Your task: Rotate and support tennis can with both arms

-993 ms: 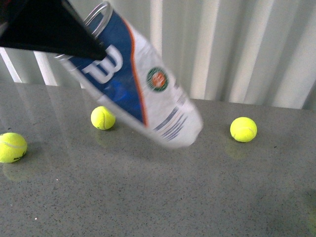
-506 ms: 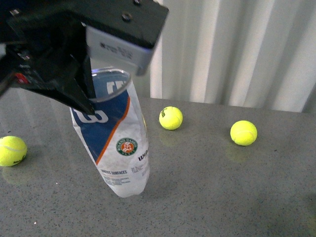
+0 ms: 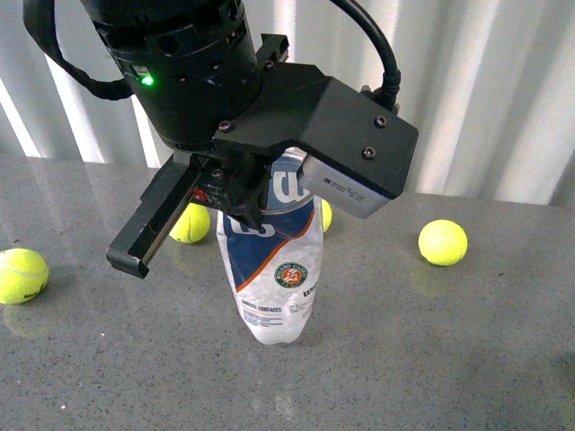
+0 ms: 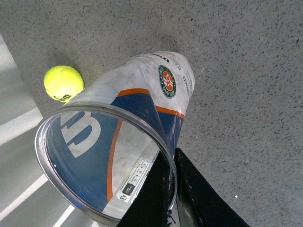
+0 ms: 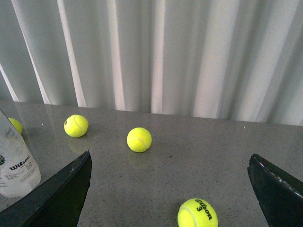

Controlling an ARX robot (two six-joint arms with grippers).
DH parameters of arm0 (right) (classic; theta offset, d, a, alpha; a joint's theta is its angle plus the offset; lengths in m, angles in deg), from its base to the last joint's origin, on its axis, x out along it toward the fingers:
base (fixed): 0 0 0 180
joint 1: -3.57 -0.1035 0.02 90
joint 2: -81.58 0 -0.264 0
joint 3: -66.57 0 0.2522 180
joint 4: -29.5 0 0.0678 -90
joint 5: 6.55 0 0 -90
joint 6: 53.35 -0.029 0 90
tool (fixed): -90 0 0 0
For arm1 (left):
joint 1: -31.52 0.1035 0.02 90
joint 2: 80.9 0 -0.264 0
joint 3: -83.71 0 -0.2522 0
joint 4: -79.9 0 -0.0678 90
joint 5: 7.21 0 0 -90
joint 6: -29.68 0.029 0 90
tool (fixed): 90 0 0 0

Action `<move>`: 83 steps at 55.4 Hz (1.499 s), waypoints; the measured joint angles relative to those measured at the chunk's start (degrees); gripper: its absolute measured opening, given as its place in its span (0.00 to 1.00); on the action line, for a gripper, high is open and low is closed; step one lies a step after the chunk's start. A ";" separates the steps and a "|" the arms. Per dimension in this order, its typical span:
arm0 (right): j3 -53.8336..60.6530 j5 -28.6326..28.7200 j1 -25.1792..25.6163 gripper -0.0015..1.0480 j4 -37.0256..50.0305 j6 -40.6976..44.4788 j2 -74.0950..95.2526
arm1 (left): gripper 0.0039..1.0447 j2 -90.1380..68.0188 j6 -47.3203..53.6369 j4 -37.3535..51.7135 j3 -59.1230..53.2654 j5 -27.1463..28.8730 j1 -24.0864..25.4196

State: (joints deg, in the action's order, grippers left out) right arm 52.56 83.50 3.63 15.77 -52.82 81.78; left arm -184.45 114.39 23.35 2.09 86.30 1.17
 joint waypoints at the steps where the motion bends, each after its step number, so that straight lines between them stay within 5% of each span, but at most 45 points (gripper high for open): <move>1: 0.00 -0.02 0.00 0.93 0.00 0.00 0.00 | 0.03 -0.17 0.39 0.26 -0.09 0.28 -0.07; 37: 0.00 -0.02 0.00 0.93 -0.02 0.00 0.00 | 0.04 -3.58 1.57 0.28 0.42 0.61 -0.57; 52: 0.00 -0.02 0.00 0.93 0.00 0.00 0.00 | 0.57 -4.96 1.60 0.92 0.57 0.72 -0.55; 65: 0.00 -0.02 0.00 0.93 0.00 0.00 0.00 | 0.92 -4.94 1.57 1.07 0.57 0.70 -0.39; 83: 0.00 0.00 0.00 0.93 0.00 0.00 0.00 | 0.94 -2.60 0.57 2.08 0.57 -1.29 1.18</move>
State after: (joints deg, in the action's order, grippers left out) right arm 52.56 83.50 3.63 15.77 -52.82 81.78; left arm -187.05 114.96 25.43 2.65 85.01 2.35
